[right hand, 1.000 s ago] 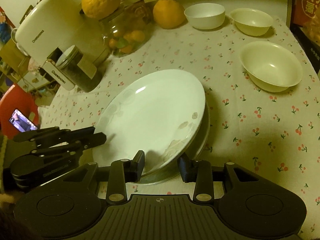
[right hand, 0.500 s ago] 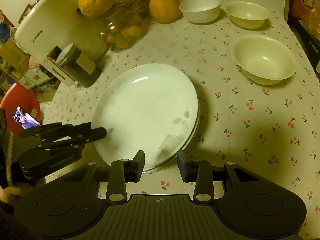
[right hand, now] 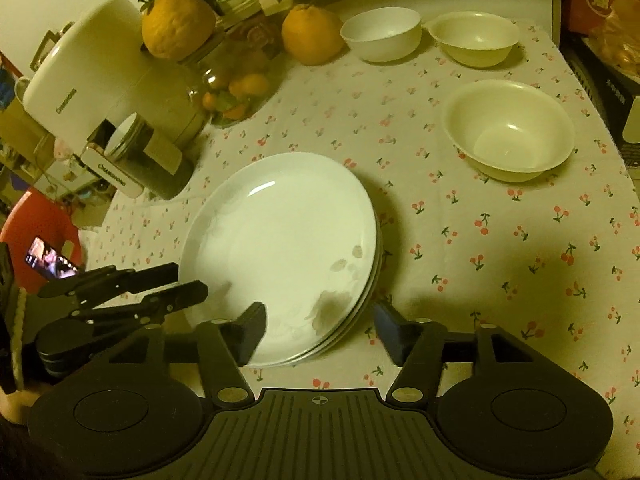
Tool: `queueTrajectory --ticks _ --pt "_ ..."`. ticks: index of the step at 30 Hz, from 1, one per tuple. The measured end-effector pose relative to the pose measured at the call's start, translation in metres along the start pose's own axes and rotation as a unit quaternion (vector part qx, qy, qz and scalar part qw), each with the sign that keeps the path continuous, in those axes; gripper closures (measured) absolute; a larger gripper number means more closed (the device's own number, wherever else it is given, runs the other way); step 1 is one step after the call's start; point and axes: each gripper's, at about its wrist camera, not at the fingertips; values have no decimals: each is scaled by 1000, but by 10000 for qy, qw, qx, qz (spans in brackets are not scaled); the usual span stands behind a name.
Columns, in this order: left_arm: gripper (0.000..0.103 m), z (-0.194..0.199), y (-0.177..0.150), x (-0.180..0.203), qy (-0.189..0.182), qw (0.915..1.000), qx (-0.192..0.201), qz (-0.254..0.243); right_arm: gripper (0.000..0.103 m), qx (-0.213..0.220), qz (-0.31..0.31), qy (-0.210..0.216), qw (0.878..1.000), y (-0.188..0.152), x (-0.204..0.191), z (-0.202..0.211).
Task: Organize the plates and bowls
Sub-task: 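Lower the white plate onto the blue plate stack and open both grippers, then move both grippers to the small white bowl beside the microwave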
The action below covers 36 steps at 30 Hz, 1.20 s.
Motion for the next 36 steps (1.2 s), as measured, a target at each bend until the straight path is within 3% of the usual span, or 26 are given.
queueTrajectory --ticks 7,16,28,36 --pt "32 -2 11 5 -18 9999 118 77 21 161 -79 14 9998 8 4 0" --pt "14 -12 26 10 113 9997 178 83 15 489 -246 -77 9985 22 16 -3" --pt "1 -25 56 14 552 9977 369 107 11 1068 -363 -271 9932 65 31 -2" --pt "1 -44 85 12 749 9962 386 240 9 1344 -305 -396 9897 101 37 0"
Point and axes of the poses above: each gripper's, at about its wrist camera, not at the fingertips, and z roughly against the way its jaws point, x to its right, y to its top, and after that the axes turned 10 degrees about x, right-handed
